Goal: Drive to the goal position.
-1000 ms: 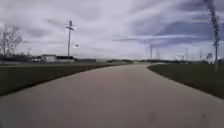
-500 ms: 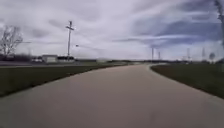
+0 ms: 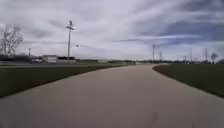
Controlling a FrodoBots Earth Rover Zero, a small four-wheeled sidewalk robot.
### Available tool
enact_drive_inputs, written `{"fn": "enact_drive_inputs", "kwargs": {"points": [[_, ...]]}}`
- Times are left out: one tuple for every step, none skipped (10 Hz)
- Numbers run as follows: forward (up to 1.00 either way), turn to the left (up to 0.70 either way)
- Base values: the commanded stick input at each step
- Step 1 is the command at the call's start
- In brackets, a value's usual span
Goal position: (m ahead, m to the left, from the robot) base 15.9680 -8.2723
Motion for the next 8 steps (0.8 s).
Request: {"fn": "enact_drive_inputs", "kwargs": {"points": [[1.0,0.0],[1.0,-0.13],[1.0,-0.27],[1.0,-0.36],[1.0,-0.35],[1.0,-0.18],[1.0,0.0],[1.0,0.0]]}}
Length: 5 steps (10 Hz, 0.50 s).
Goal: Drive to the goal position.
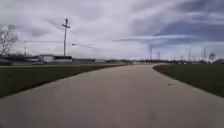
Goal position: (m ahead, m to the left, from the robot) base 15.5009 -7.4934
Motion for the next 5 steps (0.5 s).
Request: {"fn": "enact_drive_inputs", "kwargs": {"points": [[1.0,0.0],[1.0,0.0],[1.0,0.0],[1.0,0.0],[1.0,-0.3]]}}
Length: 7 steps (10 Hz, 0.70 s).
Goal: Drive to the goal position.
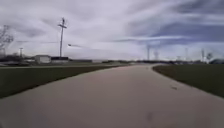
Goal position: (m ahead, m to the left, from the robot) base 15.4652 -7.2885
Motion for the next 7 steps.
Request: {"fn": "enact_drive_inputs", "kwargs": {"points": [[1.0,-0.37],[1.0,-0.27],[1.0,0.0],[1.0,0.0],[1.0,0.0],[1.0,0.0],[1.0,0.0]]}}
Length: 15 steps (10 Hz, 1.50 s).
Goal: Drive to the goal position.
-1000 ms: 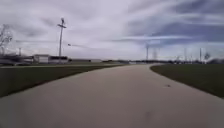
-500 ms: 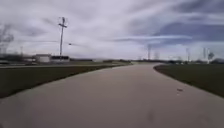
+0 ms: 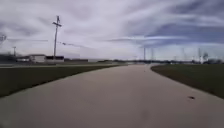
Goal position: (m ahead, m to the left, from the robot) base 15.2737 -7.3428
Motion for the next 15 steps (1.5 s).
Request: {"fn": "enact_drive_inputs", "kwargs": {"points": [[1.0,0.0],[1.0,0.0],[1.0,0.0],[1.0,0.0],[1.0,0.0],[1.0,0.0],[1.0,0.0],[1.0,0.0],[1.0,0.0],[1.0,0.0],[1.0,0.0],[1.0,0.0],[1.0,0.0],[1.0,0.0],[1.0,0.0]]}}
